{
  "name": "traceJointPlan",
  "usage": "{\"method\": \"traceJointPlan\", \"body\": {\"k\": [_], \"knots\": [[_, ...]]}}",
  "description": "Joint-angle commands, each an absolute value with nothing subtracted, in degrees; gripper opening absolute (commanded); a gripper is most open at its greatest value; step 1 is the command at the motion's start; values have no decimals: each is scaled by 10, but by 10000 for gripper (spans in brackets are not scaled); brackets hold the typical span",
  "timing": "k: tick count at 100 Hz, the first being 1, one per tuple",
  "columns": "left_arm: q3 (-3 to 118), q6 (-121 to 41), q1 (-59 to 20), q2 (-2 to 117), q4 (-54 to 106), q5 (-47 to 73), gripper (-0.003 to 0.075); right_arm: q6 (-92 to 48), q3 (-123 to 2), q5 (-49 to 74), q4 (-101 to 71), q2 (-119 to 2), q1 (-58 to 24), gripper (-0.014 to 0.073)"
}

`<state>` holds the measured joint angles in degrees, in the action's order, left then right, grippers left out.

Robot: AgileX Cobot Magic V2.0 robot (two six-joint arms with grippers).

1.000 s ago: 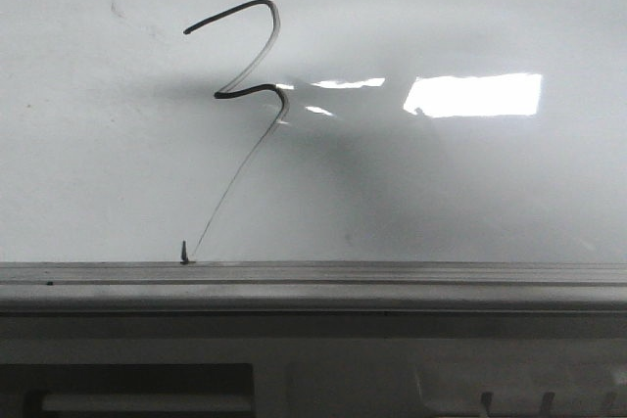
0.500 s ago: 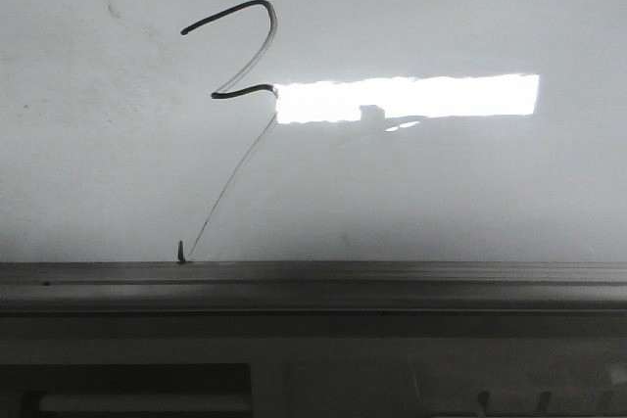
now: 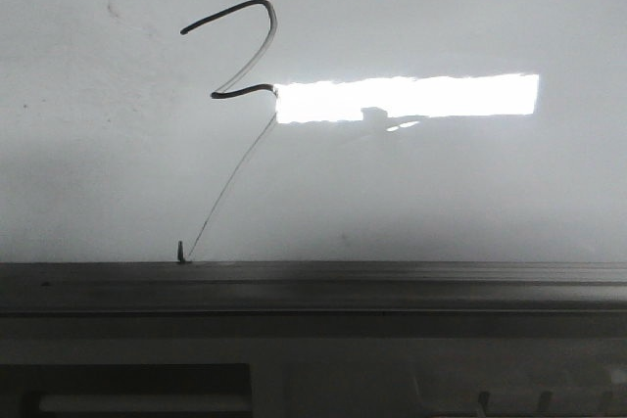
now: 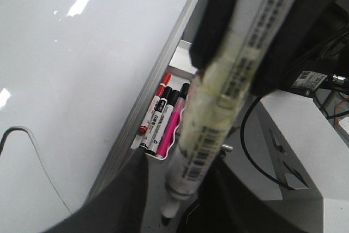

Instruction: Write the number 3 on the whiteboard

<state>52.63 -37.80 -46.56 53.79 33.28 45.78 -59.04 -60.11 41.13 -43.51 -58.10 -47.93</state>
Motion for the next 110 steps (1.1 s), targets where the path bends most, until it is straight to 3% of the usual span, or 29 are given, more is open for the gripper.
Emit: {"method": "traceJointPlan", "body": {"k": [1,5,18,23,30,42,47,52,60,69,74,85,110], "knots": [[547,-377,-466,538,341,407,38,-594,-620,414,-466,-572,-479,-61],[547,-377,-466,538,341,405,-20,-594,-620,414,-467,-572,-479,-61],[547,-375,-466,538,343,402,-21,-594,-620,414,-470,-572,-479,-55],[547,-374,-466,538,349,402,-21,-594,-620,411,-470,-572,-479,-15],[547,-368,-466,538,355,400,-21,-594,-620,409,-461,-572,-476,115],[545,-331,-466,538,355,385,-21,-594,-620,407,-452,-560,-458,443],[537,-312,-465,537,355,376,-21,-591,-620,407,-452,-551,-441,529],[526,-286,-465,529,350,359,-21,-578,-620,403,-448,-537,-419,562],[499,-233,-463,513,329,318,-21,-549,-620,396,-432,-516,-372,536],[453,-135,-454,494,284,263,-21,-524,-619,396,-413,-488,-315,423],[427,-81,-445,483,251,240,-21,-510,-617,398,-405,-475,-285,309],[369,12,-416,466,185,204,-21,-501,-598,396,-402,-445,-233,-57],[323,26,-363,484,166,148,-21,-497,-544,387,-405,-430,-205,-61]]}}
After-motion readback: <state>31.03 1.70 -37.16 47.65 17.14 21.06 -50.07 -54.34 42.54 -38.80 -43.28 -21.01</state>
